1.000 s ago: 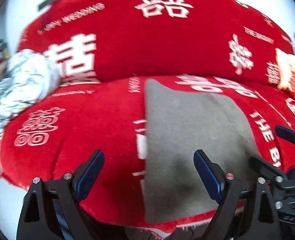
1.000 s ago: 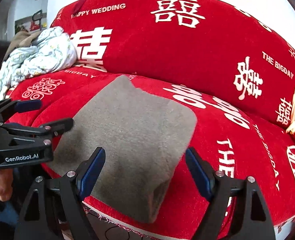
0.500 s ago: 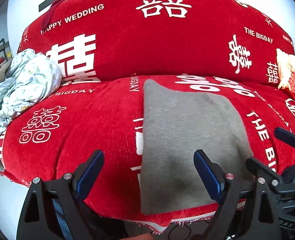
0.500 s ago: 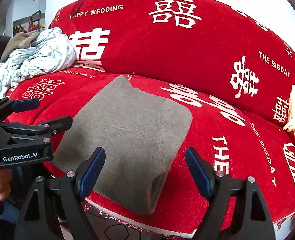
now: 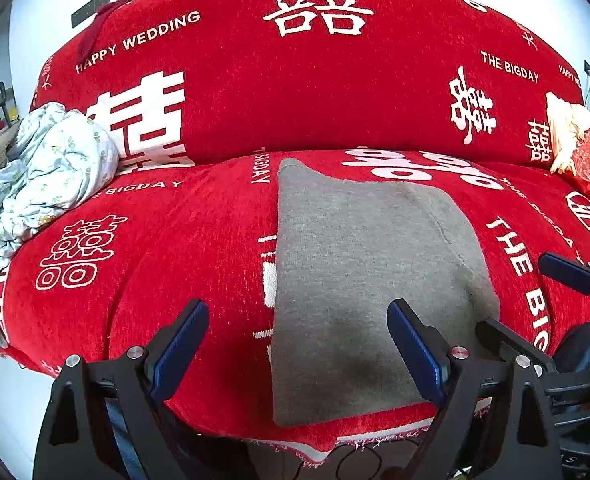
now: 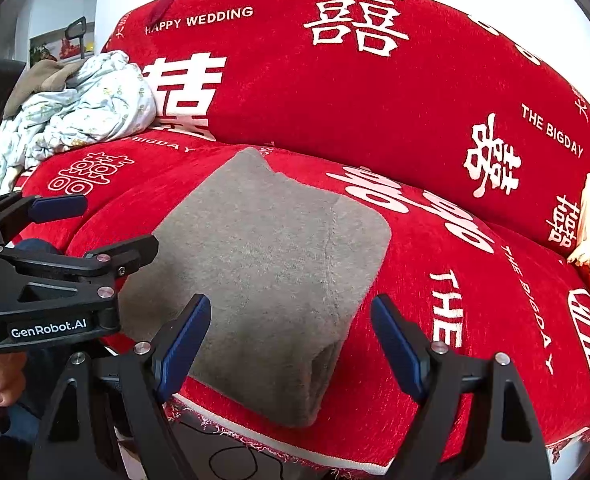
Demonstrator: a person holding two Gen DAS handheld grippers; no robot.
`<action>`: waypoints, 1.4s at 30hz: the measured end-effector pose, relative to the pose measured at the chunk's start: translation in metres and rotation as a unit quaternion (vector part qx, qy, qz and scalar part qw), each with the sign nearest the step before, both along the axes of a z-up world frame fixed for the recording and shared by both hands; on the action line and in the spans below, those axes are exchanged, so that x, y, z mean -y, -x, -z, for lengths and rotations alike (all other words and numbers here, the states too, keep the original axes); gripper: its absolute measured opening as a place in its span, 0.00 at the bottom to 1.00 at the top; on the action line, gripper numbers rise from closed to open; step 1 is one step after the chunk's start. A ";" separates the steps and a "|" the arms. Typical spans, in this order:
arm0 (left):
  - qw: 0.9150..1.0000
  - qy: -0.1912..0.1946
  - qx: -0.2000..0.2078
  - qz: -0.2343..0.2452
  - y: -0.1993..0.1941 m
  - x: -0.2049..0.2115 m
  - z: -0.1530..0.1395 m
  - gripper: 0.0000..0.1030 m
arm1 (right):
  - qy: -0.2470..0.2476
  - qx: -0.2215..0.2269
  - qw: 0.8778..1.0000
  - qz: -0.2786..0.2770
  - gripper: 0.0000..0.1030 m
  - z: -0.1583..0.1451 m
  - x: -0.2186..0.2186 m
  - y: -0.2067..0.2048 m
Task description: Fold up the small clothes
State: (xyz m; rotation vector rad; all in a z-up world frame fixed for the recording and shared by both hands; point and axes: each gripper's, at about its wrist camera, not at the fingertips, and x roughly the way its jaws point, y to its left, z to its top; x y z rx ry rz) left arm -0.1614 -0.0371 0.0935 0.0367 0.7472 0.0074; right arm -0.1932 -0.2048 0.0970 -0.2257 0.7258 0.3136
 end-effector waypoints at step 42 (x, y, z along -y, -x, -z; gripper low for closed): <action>1.000 -0.007 0.000 -0.001 0.001 0.001 0.000 0.89 | 0.002 -0.001 1.000 0.002 0.82 0.001 -0.002 0.000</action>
